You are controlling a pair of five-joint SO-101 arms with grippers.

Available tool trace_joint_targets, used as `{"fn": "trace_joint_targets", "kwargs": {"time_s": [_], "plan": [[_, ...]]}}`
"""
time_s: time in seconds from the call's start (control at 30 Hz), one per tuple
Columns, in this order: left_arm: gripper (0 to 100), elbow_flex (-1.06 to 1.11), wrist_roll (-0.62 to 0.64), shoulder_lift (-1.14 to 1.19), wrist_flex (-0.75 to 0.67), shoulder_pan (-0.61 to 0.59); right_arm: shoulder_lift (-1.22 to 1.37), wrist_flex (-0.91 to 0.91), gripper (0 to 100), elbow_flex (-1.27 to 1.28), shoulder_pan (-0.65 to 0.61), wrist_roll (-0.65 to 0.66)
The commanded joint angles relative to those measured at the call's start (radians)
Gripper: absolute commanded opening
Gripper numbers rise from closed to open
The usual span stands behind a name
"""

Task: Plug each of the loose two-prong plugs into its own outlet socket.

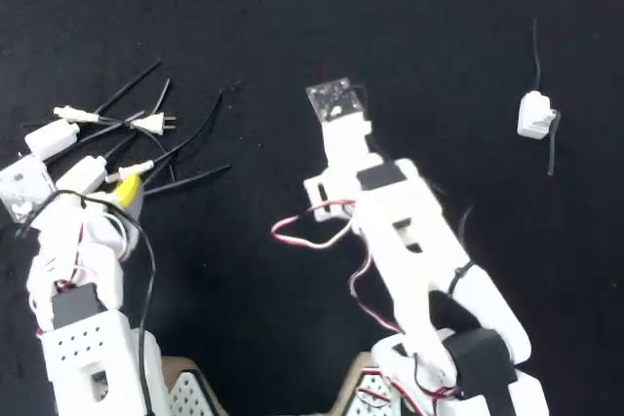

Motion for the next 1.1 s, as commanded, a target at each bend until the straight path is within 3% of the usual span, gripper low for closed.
{"fn": "trace_joint_targets", "kwargs": {"time_s": [0.0,0.13,0.4,0.67,0.9,1.07], "plan": [[32,-0.159,-0.061,0.009,0.098,-0.025,-0.05,-0.092,18.8,0.036,-0.005,-0.002],[32,-0.309,-0.098,0.137,0.239,-0.002,-0.05,-0.104,18.8,0.044,-0.005,-0.002],[32,-0.527,-0.147,0.647,0.209,-0.033,-0.048,-0.106,18.8,0.048,0.0,0.0],[32,-0.889,-0.743,1.053,0.339,-0.11,-0.044,-0.106,18.8,0.05,0.0,0.002],[32,-1.092,-0.807,1.281,0.358,-0.165,-0.044,-0.106,18.8,0.05,0.0,0.002],[32,-1.165,-0.922,1.427,0.364,-0.163,-0.042,-0.103,18.8,0.051,0.0,0.002]]}}
